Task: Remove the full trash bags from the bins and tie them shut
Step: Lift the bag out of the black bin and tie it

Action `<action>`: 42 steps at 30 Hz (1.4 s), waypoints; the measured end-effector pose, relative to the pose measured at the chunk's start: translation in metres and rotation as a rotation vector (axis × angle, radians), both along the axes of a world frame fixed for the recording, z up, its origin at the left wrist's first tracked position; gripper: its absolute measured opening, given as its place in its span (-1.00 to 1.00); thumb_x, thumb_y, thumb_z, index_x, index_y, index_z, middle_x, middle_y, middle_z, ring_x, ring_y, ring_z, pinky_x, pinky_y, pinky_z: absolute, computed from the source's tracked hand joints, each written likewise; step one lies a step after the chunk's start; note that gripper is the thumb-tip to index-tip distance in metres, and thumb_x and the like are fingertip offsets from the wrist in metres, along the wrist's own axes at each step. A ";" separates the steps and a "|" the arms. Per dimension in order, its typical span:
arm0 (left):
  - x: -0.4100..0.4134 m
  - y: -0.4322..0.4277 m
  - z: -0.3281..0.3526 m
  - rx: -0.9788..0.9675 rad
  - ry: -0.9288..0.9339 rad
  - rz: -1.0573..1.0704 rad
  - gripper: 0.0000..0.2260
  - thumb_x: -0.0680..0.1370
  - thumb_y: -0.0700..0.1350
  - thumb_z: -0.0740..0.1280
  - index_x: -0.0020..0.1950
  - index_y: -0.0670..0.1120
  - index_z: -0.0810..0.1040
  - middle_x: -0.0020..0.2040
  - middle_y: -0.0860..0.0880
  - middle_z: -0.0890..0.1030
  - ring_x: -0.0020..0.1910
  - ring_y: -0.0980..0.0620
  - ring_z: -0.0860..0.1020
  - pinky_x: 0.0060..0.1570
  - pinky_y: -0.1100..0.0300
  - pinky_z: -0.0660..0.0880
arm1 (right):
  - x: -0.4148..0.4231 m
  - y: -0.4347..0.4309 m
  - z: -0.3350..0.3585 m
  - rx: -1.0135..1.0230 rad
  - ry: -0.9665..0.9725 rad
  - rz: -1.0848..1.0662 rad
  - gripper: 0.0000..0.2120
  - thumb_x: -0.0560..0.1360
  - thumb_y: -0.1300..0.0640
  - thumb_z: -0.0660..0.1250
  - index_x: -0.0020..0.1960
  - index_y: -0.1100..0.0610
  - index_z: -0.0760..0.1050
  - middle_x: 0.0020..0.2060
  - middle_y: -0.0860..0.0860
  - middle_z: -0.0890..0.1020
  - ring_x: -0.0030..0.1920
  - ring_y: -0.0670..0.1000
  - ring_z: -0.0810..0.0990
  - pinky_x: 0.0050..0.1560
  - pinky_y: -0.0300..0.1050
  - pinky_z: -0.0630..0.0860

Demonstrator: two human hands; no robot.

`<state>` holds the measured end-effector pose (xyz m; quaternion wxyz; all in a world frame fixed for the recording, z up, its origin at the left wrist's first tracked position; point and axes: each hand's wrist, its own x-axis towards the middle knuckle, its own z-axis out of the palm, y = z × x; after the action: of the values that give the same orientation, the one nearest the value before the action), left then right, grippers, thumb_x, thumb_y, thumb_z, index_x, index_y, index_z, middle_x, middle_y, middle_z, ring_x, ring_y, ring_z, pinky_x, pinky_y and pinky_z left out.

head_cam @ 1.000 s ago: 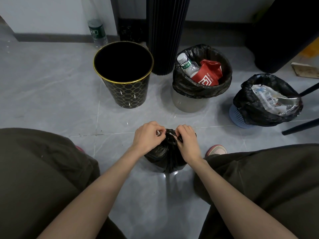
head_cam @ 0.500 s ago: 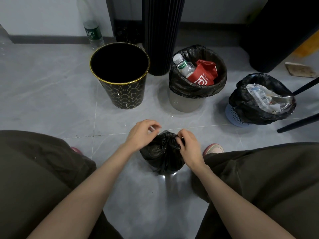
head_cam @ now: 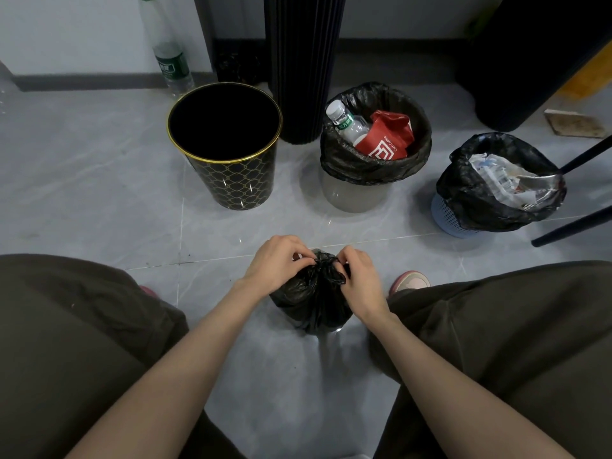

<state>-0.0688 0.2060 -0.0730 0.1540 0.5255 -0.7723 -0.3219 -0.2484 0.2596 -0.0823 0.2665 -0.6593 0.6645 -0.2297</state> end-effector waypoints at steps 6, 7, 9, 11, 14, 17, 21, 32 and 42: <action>-0.005 0.004 0.006 -0.191 -0.248 0.090 -0.83 0.55 0.00 0.28 0.03 0.12 0.66 0.07 0.19 0.64 0.08 0.09 0.56 -0.09 0.17 0.46 | -0.001 -0.001 -0.002 -0.044 0.056 0.108 -0.82 0.48 0.36 0.17 -0.16 0.09 0.30 -0.23 -0.02 0.42 -0.13 0.01 0.32 -0.11 -0.21 0.24; -0.004 0.004 0.007 -0.211 -0.287 0.082 -0.82 0.56 0.00 0.26 0.02 0.11 0.65 0.07 0.18 0.63 0.09 0.07 0.54 -0.12 0.17 0.45 | -0.001 -0.001 -0.003 -0.051 0.054 0.116 -0.84 0.51 0.33 0.16 -0.16 0.10 0.32 -0.23 -0.03 0.42 -0.13 0.00 0.32 -0.10 -0.24 0.22; -0.001 0.003 0.006 -0.218 -0.344 0.071 -0.81 0.57 -0.01 0.24 0.01 0.09 0.66 0.04 0.16 0.64 0.10 0.04 0.50 -0.17 0.17 0.41 | -0.003 0.000 -0.006 -0.044 0.046 0.124 -0.86 0.55 0.29 0.14 -0.15 0.11 0.34 -0.23 -0.03 0.43 -0.13 0.01 0.33 -0.09 -0.26 0.20; 0.002 0.005 0.005 -0.221 -0.370 0.076 -0.81 0.57 -0.02 0.24 -0.02 0.05 0.66 -0.01 0.15 0.65 0.09 0.04 0.47 -0.20 0.17 0.40 | -0.003 0.001 -0.008 -0.018 0.026 0.120 -0.84 0.57 0.27 0.13 -0.15 0.07 0.31 -0.24 -0.03 0.44 -0.11 0.03 0.35 -0.08 -0.24 0.23; 0.005 0.003 0.004 -0.197 -0.372 0.094 -0.81 0.56 0.00 0.26 -0.05 0.03 0.66 -0.08 0.12 0.67 0.07 0.03 0.48 -0.18 0.17 0.42 | -0.003 -0.001 -0.009 0.018 0.005 0.079 -0.88 0.57 0.23 0.14 -0.14 0.14 0.36 -0.22 0.02 0.51 -0.08 0.05 0.38 -0.03 -0.12 0.35; 0.011 0.001 0.005 -0.034 -0.180 0.149 -0.87 0.51 0.02 0.35 -0.07 0.05 0.68 -0.04 0.11 0.67 0.03 0.04 0.56 -0.06 0.13 0.50 | -0.006 0.000 -0.005 0.069 -0.028 -0.032 -0.93 0.57 0.14 0.19 -0.08 0.12 0.38 -0.10 -0.01 0.52 0.02 0.04 0.40 -0.02 -0.14 0.32; 0.017 0.003 -0.004 0.114 -0.005 0.282 -0.79 0.51 0.06 0.33 0.08 0.03 0.63 0.10 0.05 0.62 0.09 0.05 0.56 0.13 0.11 0.48 | -0.008 0.008 -0.006 0.223 -0.068 -0.095 -0.65 0.49 -0.10 0.29 0.23 -0.03 0.35 0.16 -0.02 0.45 0.19 0.05 0.36 0.16 -0.13 0.30; 0.013 0.030 -0.012 0.958 0.460 0.633 -0.38 0.47 0.21 0.33 0.47 0.18 0.19 0.36 0.05 0.42 0.23 -0.03 0.50 0.09 -0.05 0.54 | -0.008 0.006 -0.016 0.446 -0.190 -0.122 -0.40 0.23 -0.01 0.57 0.20 0.03 0.45 0.06 -0.02 0.62 0.11 0.03 0.58 0.20 -0.04 0.50; 0.042 -0.004 -0.022 0.606 0.487 0.824 -0.59 0.49 0.10 0.35 0.32 0.08 0.43 0.22 0.02 0.52 0.19 -0.01 0.51 0.18 0.05 0.49 | 0.044 -0.035 -0.017 0.332 -0.403 -0.136 -0.53 0.36 0.20 0.50 0.22 0.09 0.46 0.03 -0.03 0.62 0.08 -0.03 0.57 0.20 -0.15 0.49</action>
<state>-0.0270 0.2022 -0.0953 0.2828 0.7148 -0.3187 -0.5545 -0.2042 0.2245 -0.0991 0.4817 -0.5014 0.6694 -0.2616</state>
